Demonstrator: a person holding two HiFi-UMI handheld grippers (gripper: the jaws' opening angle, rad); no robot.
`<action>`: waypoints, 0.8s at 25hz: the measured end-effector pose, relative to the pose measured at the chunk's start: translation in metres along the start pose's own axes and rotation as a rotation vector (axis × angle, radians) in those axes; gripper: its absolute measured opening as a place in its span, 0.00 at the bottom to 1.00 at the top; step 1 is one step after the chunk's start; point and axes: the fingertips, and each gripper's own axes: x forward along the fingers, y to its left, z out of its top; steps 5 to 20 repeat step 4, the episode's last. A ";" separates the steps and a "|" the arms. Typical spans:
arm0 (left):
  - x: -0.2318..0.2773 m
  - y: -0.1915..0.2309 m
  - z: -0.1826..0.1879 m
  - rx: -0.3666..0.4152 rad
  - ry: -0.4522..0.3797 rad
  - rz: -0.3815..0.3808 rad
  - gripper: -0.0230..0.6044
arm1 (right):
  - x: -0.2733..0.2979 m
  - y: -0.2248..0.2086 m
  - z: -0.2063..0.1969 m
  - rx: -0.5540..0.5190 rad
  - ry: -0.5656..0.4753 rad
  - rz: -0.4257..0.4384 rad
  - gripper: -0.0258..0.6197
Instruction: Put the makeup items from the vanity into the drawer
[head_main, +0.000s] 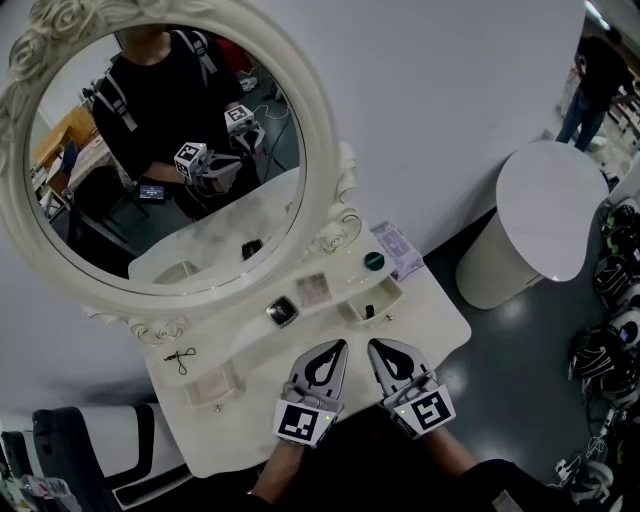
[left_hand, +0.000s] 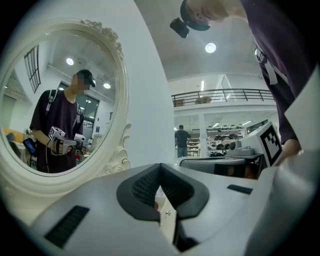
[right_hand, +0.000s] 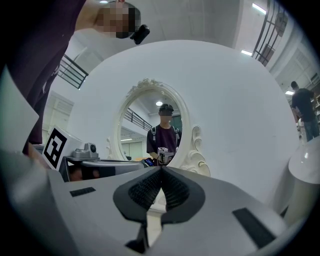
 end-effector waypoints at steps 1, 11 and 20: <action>0.000 0.001 0.000 -0.002 0.001 0.000 0.06 | 0.001 0.000 0.000 0.001 -0.002 0.001 0.07; -0.001 0.002 -0.001 -0.004 0.001 0.000 0.06 | 0.002 0.002 0.001 0.003 -0.007 0.006 0.07; -0.001 0.002 -0.001 -0.004 0.001 0.000 0.06 | 0.002 0.002 0.001 0.003 -0.007 0.006 0.07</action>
